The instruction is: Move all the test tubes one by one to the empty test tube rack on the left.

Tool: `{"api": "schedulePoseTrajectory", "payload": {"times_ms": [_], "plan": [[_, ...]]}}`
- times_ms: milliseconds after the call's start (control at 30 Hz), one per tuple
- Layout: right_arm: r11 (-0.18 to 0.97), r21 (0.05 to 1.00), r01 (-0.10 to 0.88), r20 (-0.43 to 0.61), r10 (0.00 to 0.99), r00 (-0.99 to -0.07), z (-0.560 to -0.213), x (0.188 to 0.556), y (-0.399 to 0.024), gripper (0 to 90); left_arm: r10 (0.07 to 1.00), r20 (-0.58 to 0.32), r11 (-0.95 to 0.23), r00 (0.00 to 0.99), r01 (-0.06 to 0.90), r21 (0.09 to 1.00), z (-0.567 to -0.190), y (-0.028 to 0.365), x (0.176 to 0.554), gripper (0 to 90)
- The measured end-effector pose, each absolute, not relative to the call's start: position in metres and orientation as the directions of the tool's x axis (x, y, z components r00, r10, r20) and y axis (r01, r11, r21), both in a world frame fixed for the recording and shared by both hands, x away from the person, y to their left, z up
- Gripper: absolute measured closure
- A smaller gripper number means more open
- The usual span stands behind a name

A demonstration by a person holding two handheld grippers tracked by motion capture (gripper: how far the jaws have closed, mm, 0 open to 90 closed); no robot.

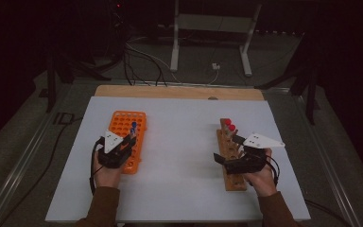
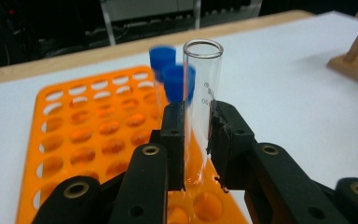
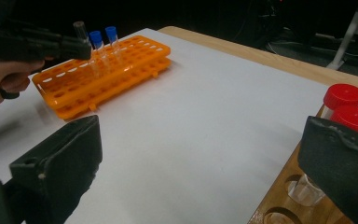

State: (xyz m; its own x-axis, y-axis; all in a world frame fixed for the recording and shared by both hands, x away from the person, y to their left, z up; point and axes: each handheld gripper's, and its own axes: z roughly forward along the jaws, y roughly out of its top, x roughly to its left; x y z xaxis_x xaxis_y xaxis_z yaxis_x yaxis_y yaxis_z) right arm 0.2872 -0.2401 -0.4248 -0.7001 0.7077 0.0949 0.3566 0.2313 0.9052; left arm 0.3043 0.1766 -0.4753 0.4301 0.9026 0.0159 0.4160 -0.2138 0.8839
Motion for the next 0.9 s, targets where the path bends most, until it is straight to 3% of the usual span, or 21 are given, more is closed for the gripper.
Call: {"api": "schedulePoseTrajectory", "payload": {"times_ms": [300, 900], "plan": [[0.231, 0.905, 0.358, 0.095, 0.71, -0.698, -0.425, 0.287, -0.242, 0.1, 0.91, 0.022, -0.241, 0.415, 0.482, 0.842, -0.483, 0.172, 0.307, 76.1], [0.226, 0.909, 0.35, 0.093, 0.709, -0.699, -0.423, 0.286, -0.244, 0.2, 0.911, 0.045, -0.274, 0.411, 0.517, 0.811, -0.488, 0.169, 0.308, 76.5]]}}
